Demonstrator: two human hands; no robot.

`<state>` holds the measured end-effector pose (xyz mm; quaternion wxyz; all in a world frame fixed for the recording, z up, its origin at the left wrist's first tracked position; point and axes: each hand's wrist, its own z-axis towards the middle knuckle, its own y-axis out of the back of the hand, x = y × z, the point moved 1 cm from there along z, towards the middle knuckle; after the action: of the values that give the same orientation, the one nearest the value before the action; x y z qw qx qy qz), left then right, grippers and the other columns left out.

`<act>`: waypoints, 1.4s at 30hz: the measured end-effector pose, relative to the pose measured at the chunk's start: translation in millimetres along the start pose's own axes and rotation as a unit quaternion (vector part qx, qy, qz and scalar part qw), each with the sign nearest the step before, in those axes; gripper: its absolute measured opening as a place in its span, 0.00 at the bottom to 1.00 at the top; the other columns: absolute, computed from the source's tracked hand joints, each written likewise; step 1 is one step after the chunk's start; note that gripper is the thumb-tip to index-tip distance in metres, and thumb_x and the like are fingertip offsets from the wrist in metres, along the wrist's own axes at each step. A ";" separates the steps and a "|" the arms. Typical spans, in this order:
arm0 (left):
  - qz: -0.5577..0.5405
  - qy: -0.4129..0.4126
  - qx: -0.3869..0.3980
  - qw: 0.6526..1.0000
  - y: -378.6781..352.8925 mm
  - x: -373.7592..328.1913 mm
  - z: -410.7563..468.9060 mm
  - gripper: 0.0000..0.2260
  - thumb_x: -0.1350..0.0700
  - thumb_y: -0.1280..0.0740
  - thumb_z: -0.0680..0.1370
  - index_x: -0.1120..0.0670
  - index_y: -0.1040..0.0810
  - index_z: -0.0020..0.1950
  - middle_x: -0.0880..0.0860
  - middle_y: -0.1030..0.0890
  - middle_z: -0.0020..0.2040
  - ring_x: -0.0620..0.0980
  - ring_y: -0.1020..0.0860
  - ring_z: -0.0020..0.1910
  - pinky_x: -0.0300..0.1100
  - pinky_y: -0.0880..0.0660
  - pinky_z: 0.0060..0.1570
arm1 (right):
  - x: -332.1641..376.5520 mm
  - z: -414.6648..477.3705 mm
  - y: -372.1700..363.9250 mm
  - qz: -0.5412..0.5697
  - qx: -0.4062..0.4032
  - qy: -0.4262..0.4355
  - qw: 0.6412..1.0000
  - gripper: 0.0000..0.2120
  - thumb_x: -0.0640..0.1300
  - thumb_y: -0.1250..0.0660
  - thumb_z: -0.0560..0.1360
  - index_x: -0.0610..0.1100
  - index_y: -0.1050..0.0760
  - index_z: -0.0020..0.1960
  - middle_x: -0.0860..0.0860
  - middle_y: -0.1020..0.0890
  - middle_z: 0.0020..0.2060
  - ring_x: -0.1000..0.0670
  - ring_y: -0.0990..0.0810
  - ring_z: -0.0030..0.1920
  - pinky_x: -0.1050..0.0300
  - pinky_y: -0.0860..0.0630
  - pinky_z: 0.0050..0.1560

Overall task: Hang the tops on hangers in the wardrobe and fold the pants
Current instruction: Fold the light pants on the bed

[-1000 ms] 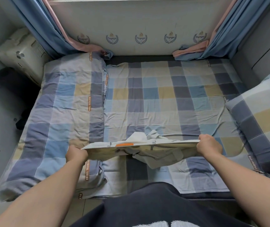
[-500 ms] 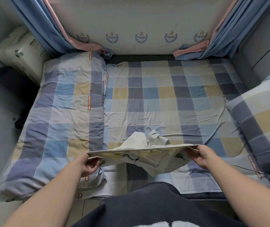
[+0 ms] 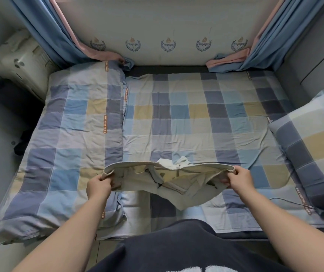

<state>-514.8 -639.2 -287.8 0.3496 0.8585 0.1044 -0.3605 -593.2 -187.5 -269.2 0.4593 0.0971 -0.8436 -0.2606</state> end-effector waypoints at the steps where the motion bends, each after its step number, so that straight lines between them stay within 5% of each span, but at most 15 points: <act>1: 0.039 -0.013 -0.016 0.999 1.7 -1.5 1.2 0.04 0.54 0.29 0.76 0.51 0.17 0.42 0.56 0.15 0.44 0.59 0.19 0.47 0.50 0.24 0.50 | 2.8 0.2 2.3 -0.085 -0.022 0.038 0.995 0.06 0.33 0.35 0.76 0.39 0.21 0.44 0.38 0.17 0.41 0.37 0.20 0.44 0.45 0.23 0.43; 5: 0.116 -0.055 -0.035 0.991 1.7 -13.9 6.4 0.08 0.47 0.33 0.77 0.50 0.18 0.45 0.58 0.19 0.49 0.65 0.23 0.54 0.57 0.25 0.58 | 18.2 -1.0 4.7 -0.232 -0.067 0.107 0.965 0.03 0.42 0.35 0.77 0.43 0.23 0.48 0.42 0.21 0.49 0.36 0.24 0.53 0.46 0.29 0.50; 9: 0.009 -0.091 -0.015 0.996 -1.7 -43.2 12.2 0.12 0.47 0.35 0.81 0.55 0.19 0.52 0.59 0.17 0.48 0.62 0.20 0.52 0.55 0.24 0.56 | 49.3 7.9 9.9 -0.146 -0.062 0.136 0.978 0.08 0.42 0.37 0.80 0.42 0.30 0.43 0.45 0.24 0.35 0.37 0.25 0.42 0.47 0.34 0.40; 14: -0.030 -0.138 -0.080 0.987 9.1 -125.8 24.5 0.15 0.48 0.36 0.82 0.60 0.21 0.53 0.63 0.19 0.53 0.64 0.22 0.54 0.48 0.31 0.49 | 131.1 23.2 29.9 -0.081 -0.116 0.215 0.966 0.16 0.44 0.39 0.81 0.46 0.37 0.36 0.49 0.28 0.31 0.43 0.30 0.35 0.52 0.35 0.34; 18: -0.068 -0.214 -0.099 0.969 32.8 -217.3 24.9 0.15 0.47 0.37 0.83 0.58 0.20 0.53 0.59 0.19 0.49 0.62 0.23 0.51 0.46 0.32 0.48 | 215.3 36.7 60.8 -0.045 -0.164 0.269 0.948 0.13 0.42 0.38 0.81 0.43 0.35 0.38 0.46 0.28 0.32 0.40 0.29 0.37 0.49 0.37 0.36; 23: -0.133 -0.298 -0.118 0.938 79.3 -348.9 6.9 0.16 0.47 0.38 0.82 0.56 0.27 0.41 0.55 0.22 0.39 0.63 0.22 0.49 0.49 0.29 0.47 | 345.2 33.7 114.5 0.014 -0.219 0.332 0.918 0.09 0.42 0.39 0.80 0.40 0.32 0.41 0.42 0.24 0.37 0.39 0.26 0.40 0.45 0.29 0.42; 27: -0.153 -0.332 -0.141 0.920 117.5 -445.7 -28.4 0.16 0.46 0.38 0.83 0.54 0.25 0.40 0.58 0.19 0.44 0.61 0.21 0.46 0.48 0.28 0.44 | 451.8 8.9 162.1 0.067 -0.243 0.331 0.909 0.09 0.47 0.36 0.79 0.42 0.28 0.43 0.48 0.24 0.36 0.42 0.25 0.41 0.52 0.33 0.38; 32: -0.148 -0.344 -0.154 0.914 156.3 -535.0 -79.4 0.16 0.52 0.41 0.83 0.59 0.21 0.63 0.60 0.18 0.59 0.61 0.22 0.54 0.47 0.27 0.54 | 545.1 -39.5 209.3 0.164 -0.182 0.298 0.923 0.05 0.39 0.36 0.74 0.42 0.29 0.39 0.43 0.20 0.40 0.42 0.21 0.40 0.50 0.24 0.40; 37: -0.193 -0.366 -0.120 0.902 181.6 -601.7 -141.0 0.12 0.56 0.40 0.82 0.62 0.23 0.58 0.59 0.20 0.51 0.58 0.24 0.49 0.46 0.29 0.48 | 602.2 -104.5 230.3 0.248 -0.037 0.284 0.925 0.02 0.34 0.32 0.76 0.35 0.23 0.44 0.40 0.17 0.34 0.43 0.17 0.27 0.55 0.21 0.25; 42: -0.290 -0.410 0.041 0.864 182.3 -638.7 -202.9 0.09 0.64 0.43 0.81 0.59 0.23 0.53 0.58 0.23 0.48 0.57 0.22 0.49 0.53 0.22 0.51 | 637.2 -165.8 225.3 0.218 0.091 0.343 0.909 0.06 0.38 0.28 0.76 0.36 0.21 0.41 0.41 0.16 0.31 0.43 0.15 0.30 0.53 0.19 0.29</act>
<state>-784.2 -589.4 350.3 0.2048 0.5783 0.1810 -0.7687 -795.7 -312.1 384.9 0.7547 0.0354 -0.6545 -0.0273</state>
